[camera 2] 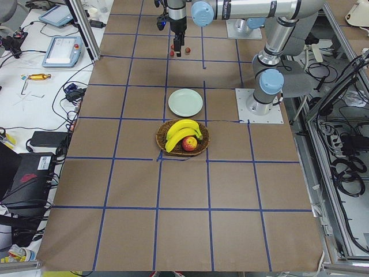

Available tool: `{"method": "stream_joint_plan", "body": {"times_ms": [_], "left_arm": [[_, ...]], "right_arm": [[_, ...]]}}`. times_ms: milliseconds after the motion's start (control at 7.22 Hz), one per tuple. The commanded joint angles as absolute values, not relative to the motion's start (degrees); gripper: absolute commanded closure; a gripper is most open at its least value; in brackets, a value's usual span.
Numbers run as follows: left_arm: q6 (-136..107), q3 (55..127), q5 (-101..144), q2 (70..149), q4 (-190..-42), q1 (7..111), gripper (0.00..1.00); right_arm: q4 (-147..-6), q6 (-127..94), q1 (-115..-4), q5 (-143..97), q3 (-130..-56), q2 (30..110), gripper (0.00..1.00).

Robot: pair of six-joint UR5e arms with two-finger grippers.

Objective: Collect all strawberries into plate
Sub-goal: 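Lower the right gripper over the cluster of strawberries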

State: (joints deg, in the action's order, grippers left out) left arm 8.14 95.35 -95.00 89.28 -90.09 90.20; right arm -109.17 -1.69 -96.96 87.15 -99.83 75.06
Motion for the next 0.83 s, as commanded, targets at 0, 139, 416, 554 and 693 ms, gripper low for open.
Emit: {"method": "stream_joint_plan", "body": {"times_ms": [0, 139, 416, 554, 693], "left_arm": [[8.0, 95.8, -95.01, 89.3, -90.09, 90.26, 0.0], [8.0, 95.89, -95.1, 89.3, -90.09, 90.26, 0.0], [8.0, 96.15, -95.1, 89.38, -90.09, 90.26, 0.0], [8.0, 96.15, -95.27, 89.3, -90.09, 90.26, 0.0], [8.0, 96.15, -95.27, 89.38, -90.09, 90.35, 0.0]], "right_arm": [[-113.53, -10.13, -97.99, 87.01, -101.42, 72.44, 0.08], [-114.86, -13.76, -99.74, 87.19, -101.43, 70.33, 0.01], [-114.87, -17.29, -100.11, 87.1, -101.43, 68.12, 0.0], [-114.96, -18.88, -100.11, 87.1, -101.43, 66.98, 0.0], [-114.96, -19.33, -100.11, 86.32, -101.43, 65.84, 0.0]]}}
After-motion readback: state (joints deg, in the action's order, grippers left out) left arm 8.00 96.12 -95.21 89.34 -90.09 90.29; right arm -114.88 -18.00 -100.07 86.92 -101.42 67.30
